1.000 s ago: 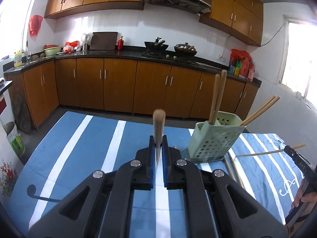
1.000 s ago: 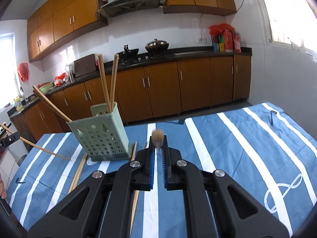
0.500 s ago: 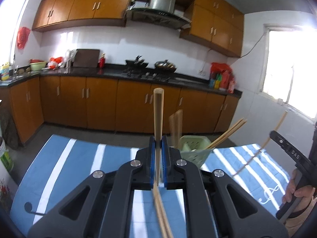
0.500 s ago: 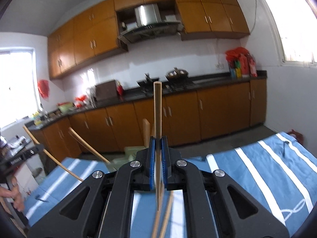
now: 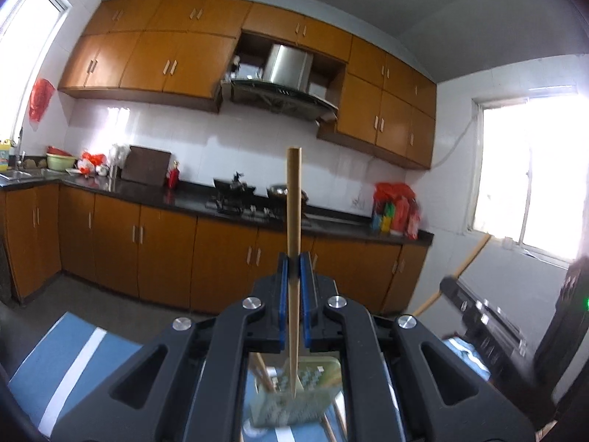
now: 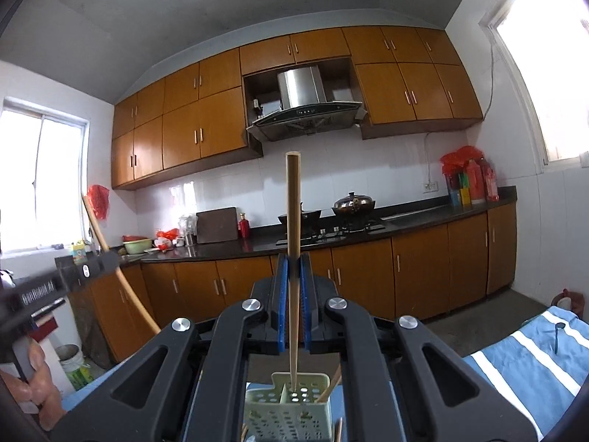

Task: Organize utensils
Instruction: 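Lift both held chopsticks, tilt them upright and carry them over the holder, then insert both chopsticks into the green holder and open both tools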

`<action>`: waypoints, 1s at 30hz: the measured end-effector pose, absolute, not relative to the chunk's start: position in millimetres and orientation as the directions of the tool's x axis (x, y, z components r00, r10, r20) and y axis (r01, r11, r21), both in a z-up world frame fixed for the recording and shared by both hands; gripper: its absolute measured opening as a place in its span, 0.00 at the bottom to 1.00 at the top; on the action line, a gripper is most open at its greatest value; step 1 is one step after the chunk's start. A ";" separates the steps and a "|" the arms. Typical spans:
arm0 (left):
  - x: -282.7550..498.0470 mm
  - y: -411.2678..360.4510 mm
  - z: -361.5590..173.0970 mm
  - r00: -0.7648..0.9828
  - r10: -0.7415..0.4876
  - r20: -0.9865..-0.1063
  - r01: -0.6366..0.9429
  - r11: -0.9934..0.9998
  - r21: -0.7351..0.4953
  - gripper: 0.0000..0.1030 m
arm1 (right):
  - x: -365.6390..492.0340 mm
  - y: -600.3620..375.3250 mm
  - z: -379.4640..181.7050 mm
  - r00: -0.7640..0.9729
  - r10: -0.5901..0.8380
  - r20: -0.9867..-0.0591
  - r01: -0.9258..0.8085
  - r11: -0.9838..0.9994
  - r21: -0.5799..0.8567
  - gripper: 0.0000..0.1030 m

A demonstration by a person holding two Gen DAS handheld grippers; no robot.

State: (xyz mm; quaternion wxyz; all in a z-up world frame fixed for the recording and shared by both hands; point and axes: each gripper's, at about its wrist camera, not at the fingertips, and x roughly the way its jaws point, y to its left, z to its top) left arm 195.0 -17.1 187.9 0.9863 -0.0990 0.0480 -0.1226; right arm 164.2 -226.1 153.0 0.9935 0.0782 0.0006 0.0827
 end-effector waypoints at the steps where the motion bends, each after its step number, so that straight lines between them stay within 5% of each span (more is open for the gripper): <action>1: 202.0 -19.5 186.8 0.968 -0.245 -0.060 0.227 0.951 -0.212 0.07 | 173.3 -224.3 148.6 0.987 0.160 0.000 -0.158 0.976 0.151 0.07; 16: 268.4 -25.9 120.8 0.959 -0.223 -0.176 0.182 0.958 -0.221 0.08 | 200.3 -215.7 108.9 0.964 0.206 -0.169 -0.177 0.969 0.171 0.08; 23: 256.4 -15.6 127.6 0.958 -0.228 -0.175 0.186 0.956 -0.227 0.18 | 195.4 -219.1 114.4 0.959 0.207 -0.192 -0.171 0.967 0.188 0.09; 27: 242.4 -8.4 132.7 0.960 -0.219 -0.172 0.178 0.957 -0.229 0.23 | 185.7 -219.9 122.7 0.963 0.205 -0.176 -0.172 0.967 0.186 0.35; 30: 228.0 1.2 135.0 0.961 -0.209 -0.179 0.164 0.957 -0.239 0.23 | 177.3 -219.6 129.0 0.966 0.200 -0.163 -0.170 0.969 0.179 0.35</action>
